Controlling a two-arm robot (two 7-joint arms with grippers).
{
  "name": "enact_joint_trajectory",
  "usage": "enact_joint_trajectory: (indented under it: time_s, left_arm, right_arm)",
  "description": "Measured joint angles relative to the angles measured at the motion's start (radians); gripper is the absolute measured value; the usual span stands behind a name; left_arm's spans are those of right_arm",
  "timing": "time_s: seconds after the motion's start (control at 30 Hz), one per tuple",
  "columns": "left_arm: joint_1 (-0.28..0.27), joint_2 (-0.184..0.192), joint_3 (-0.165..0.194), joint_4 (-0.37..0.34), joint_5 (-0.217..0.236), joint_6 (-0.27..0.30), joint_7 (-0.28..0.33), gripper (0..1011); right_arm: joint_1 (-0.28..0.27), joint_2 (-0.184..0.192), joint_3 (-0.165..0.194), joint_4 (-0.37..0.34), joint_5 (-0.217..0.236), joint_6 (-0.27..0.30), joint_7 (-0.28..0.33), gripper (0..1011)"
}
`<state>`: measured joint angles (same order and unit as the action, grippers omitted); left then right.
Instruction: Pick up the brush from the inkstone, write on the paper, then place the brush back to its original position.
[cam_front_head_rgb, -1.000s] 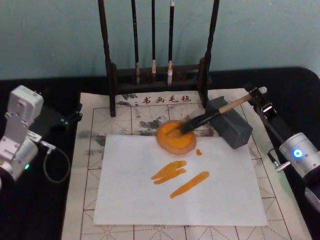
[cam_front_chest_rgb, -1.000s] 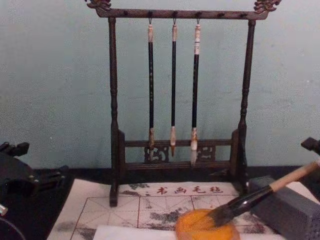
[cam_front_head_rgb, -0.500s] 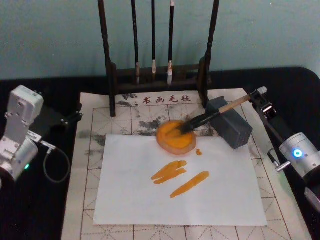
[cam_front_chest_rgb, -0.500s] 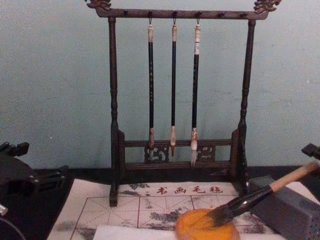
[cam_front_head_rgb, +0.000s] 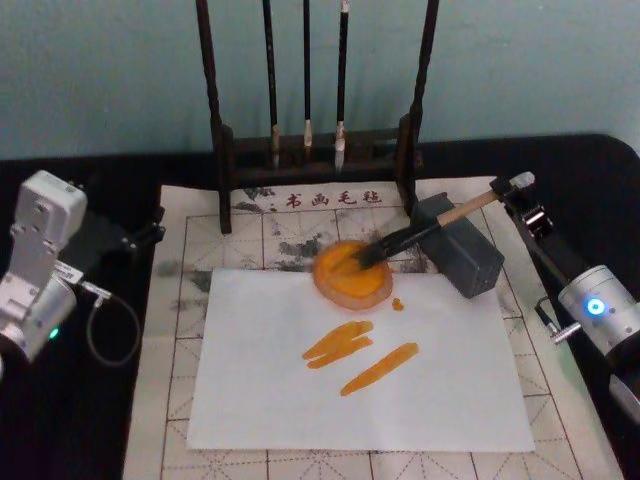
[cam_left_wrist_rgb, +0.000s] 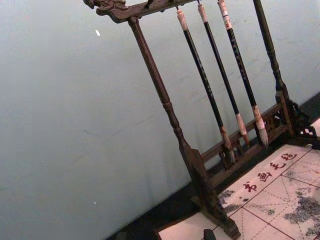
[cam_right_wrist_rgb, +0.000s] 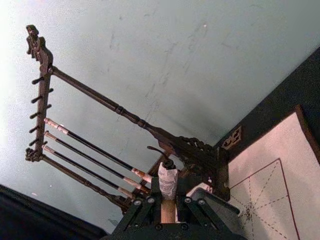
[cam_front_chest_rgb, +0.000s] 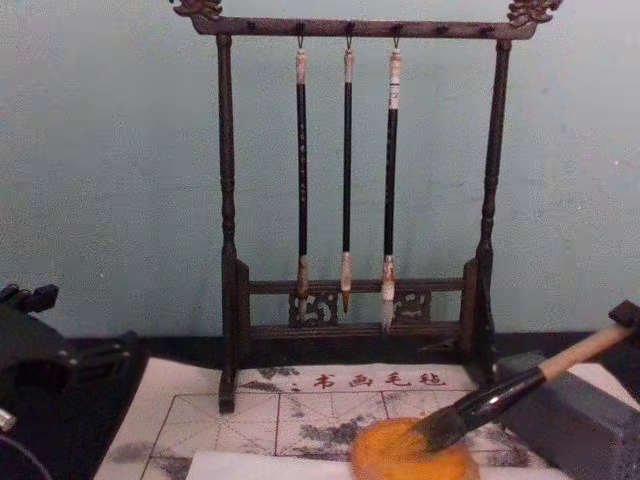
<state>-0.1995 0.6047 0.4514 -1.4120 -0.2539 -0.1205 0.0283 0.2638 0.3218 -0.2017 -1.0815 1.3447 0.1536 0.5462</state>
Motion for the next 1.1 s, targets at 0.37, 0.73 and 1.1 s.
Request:
enact_joint_trajectory:
  time_s: [0.37,0.73,1.1]
  left_arm:
    - [0.000,0.000,0.000,0.000,0.000,0.000,0.000,1001]
    - [0.000,0.000,0.000,0.000,0.000,0.000,0.000,1001]
    - [0.000,0.000,0.000,0.000,0.000,0.000,0.000,1001]
  right_arm:
    - [0.000,0.000,0.000,0.000,0.000,0.000,0.000,183]
    - [0.000,0.000,0.000,0.000,0.000,0.000,0.000,183]
    - [-0.004,0.009,0.004,-0.014,0.062,0.015,-0.004,183]
